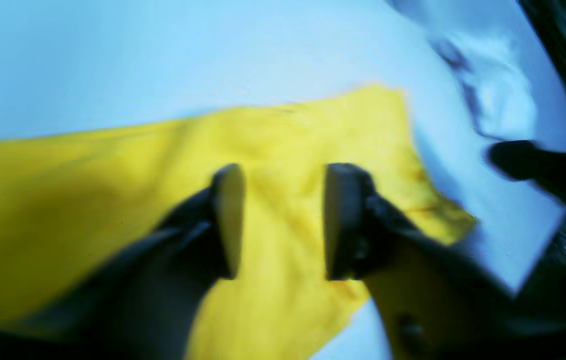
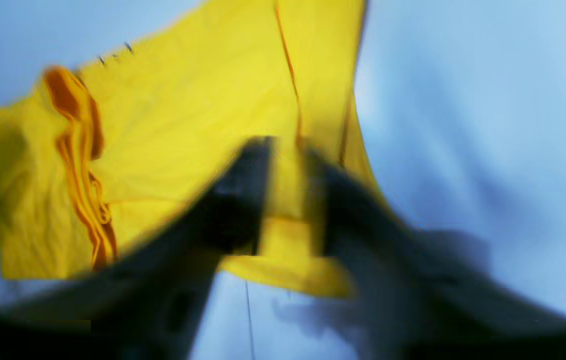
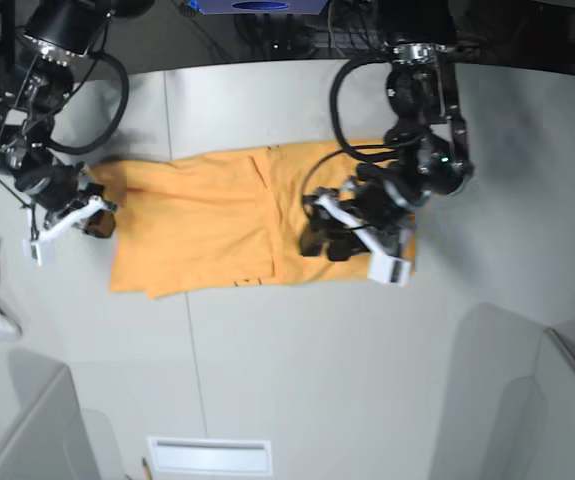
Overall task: Fold the T-shirt properly
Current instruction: 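Release the folded end and raise the left gripper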
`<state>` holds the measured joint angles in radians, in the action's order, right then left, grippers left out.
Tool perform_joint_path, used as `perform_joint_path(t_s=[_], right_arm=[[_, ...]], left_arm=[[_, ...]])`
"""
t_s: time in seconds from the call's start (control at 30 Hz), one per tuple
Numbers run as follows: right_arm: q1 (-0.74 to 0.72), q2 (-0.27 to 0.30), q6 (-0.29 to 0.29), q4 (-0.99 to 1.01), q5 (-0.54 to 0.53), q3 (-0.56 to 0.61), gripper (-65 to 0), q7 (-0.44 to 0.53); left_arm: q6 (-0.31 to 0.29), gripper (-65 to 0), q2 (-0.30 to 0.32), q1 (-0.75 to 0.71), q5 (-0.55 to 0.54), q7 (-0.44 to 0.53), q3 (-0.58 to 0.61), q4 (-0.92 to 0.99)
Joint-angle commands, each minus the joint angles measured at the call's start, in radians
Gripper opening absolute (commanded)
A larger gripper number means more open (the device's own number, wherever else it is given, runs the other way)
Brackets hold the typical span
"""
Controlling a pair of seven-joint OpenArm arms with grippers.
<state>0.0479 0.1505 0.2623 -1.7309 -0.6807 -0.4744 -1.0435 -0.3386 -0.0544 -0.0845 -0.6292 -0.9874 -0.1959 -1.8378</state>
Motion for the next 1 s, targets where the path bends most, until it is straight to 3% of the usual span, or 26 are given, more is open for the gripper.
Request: perform_joint_path(t_s=[0.0,0.03,0.07,0.33,0.47,0.6,0.8,0.97], right_arm=[[-0.03,0.014,0.002,-0.002,-0.012,-0.007,-33.3,0.01],[-0.044,0.016,0.004,0.01,-0.012,-0.007,-28.2,0.007],[-0.059,0.016,0.004,0.027,-0.014,-0.007,-26.6,0.004],[-0.164,0.102,0.005,0.309,-0.018,-0.005,-28.7,0.004],[-0.22,0.125,0.009,0.463,-0.018,-0.004,-28.4,0.004],[-0.231,0.122,0.01,0.526,-0.018,-0.002,-28.4,-0.01],[-0.23,0.093,0.121,0.527,-0.018,-0.002,-28.4,-0.145],[-0.23,0.065,0.134,0.527,-0.018,0.004,-28.5,-0.206]], left_arm=[[-0.011,-55.8,0.014,-0.001,-0.039,0.008,-0.033,-0.027],[-0.011,-64.2,0.038,-0.016,-0.053,0.008,-0.067,-0.032],[-0.011,-65.0,0.069,-0.034,-0.062,0.008,-0.104,-0.036],[-0.015,-65.0,0.201,-0.211,-0.062,0.012,-0.379,-0.036],[-0.015,-65.0,0.271,-0.266,-0.06,0.015,-0.445,-0.026],[-0.015,-65.0,0.314,-0.298,-0.045,0.025,-0.448,-0.026],[-0.017,-65.0,0.299,-0.286,0.197,0.081,-0.376,-0.027],[-0.017,-65.0,0.296,-0.286,0.271,0.149,-0.264,-0.024]])
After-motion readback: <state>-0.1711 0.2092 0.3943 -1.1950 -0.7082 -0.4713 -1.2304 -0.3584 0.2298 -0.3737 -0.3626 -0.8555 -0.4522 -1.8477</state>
